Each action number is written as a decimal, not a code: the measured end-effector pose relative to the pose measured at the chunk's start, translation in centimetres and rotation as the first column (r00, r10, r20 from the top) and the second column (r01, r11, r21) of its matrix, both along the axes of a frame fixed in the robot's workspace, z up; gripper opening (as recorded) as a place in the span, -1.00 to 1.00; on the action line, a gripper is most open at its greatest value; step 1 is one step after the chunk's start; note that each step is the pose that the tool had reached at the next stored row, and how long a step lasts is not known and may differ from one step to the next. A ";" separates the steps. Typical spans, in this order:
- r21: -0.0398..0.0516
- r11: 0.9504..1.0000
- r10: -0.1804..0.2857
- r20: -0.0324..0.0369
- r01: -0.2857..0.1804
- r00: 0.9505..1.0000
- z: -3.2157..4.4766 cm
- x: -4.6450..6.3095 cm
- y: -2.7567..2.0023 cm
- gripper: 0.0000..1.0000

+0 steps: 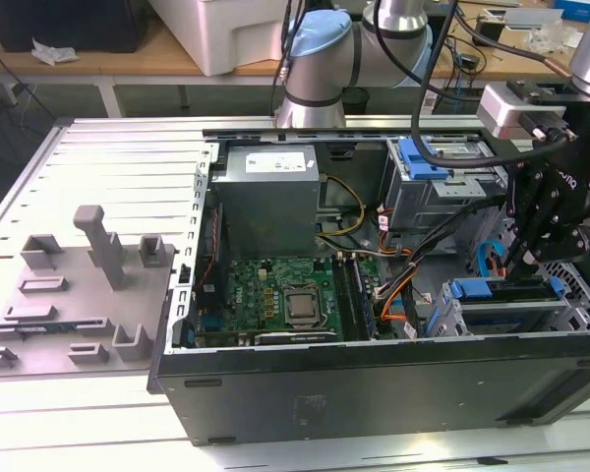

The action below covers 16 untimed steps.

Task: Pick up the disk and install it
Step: 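Insert the second disk wire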

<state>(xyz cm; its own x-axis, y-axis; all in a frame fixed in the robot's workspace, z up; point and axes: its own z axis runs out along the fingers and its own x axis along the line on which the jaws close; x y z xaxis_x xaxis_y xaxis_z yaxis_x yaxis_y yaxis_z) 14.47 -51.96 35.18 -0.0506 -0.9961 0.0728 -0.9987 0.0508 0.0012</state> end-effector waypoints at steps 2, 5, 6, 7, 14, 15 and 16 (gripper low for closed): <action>0.000 1.000 0.000 0.000 0.000 1.000 -0.01 0.0 0.00 -0.68; 0.000 1.000 0.000 0.000 0.000 1.000 -0.01 0.0 -0.01 -0.68; 0.000 1.000 0.000 0.000 0.000 1.000 -0.01 0.0 -0.01 -0.68; 0.000 1.000 0.000 0.000 0.000 1.000 -0.02 0.0 -0.01 -0.68; 0.000 1.000 0.000 0.000 0.000 1.000 -0.11 0.1 -0.03 -0.68; 0.000 1.000 0.000 0.000 0.000 1.000 -0.14 0.1 -0.03 -0.68; 0.000 1.000 0.000 0.000 0.000 1.000 -0.17 0.1 -0.03 -0.68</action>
